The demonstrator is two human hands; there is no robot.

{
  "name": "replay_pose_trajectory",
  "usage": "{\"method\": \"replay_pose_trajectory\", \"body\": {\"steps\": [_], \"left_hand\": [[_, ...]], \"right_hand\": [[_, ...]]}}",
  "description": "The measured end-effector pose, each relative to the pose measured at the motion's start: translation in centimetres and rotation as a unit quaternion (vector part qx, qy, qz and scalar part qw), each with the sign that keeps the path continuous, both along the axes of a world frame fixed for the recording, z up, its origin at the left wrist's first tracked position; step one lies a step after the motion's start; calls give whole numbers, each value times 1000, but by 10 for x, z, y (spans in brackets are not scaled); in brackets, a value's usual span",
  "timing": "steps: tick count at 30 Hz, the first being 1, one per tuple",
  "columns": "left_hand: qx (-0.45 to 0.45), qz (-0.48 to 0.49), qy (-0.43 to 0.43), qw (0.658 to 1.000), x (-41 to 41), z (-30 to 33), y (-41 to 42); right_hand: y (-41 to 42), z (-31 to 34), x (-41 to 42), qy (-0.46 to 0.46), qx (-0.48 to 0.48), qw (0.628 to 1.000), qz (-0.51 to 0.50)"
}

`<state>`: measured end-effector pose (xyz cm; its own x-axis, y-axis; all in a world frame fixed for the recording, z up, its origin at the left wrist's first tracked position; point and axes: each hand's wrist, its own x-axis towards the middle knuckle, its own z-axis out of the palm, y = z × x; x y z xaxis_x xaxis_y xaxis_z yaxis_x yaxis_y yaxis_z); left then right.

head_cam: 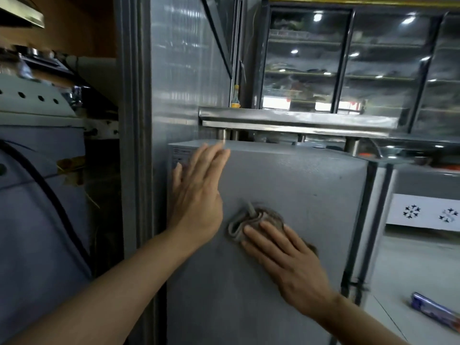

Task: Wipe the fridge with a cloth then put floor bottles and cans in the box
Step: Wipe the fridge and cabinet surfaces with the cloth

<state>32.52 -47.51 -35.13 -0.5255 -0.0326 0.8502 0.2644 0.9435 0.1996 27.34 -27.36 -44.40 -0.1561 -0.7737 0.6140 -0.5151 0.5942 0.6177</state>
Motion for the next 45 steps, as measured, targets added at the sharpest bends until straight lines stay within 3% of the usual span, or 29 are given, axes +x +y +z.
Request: {"method": "replay_pose_trajectory", "body": {"steps": [2,5,7,10,14,16,21,24,29,32,38,40,45], "left_hand": [[5,16,5,1000,1,3,5],[-9,48,16,999,1,10,13],[-32,43,11,999,-3,13,24],[-67,20,10,997,-10,15,50],[-48,34,24,998,-18,12,72],[-48,50,29,997,-21,11,76],[-73,66,50,994,-31,15,84],[-102,37,63,992,-36,12,99],[-75,28,49,996,-39,3,112],[-87,30,51,994,-42,3,108],[-134,30,50,989,-43,-22,114],[-137,30,50,989,-43,-34,110],[-176,37,38,983,-37,-77,100]], "right_hand": [[5,25,-3,7,-42,999,2],[7,79,-14,19,-217,976,5],[8,91,-20,29,-277,961,2],[13,43,-19,28,-292,956,-8],[38,-31,-6,-1,-248,968,-51],[42,-17,-7,9,-251,966,-63],[38,71,-19,39,-409,907,-94],[41,59,-24,39,-411,908,-67],[58,-33,-13,-10,-357,932,-66],[62,-10,-15,6,-358,932,-56],[60,76,-30,84,-452,888,-16],[62,57,-33,83,-447,891,1],[70,-66,-26,10,-383,923,-41]]}}
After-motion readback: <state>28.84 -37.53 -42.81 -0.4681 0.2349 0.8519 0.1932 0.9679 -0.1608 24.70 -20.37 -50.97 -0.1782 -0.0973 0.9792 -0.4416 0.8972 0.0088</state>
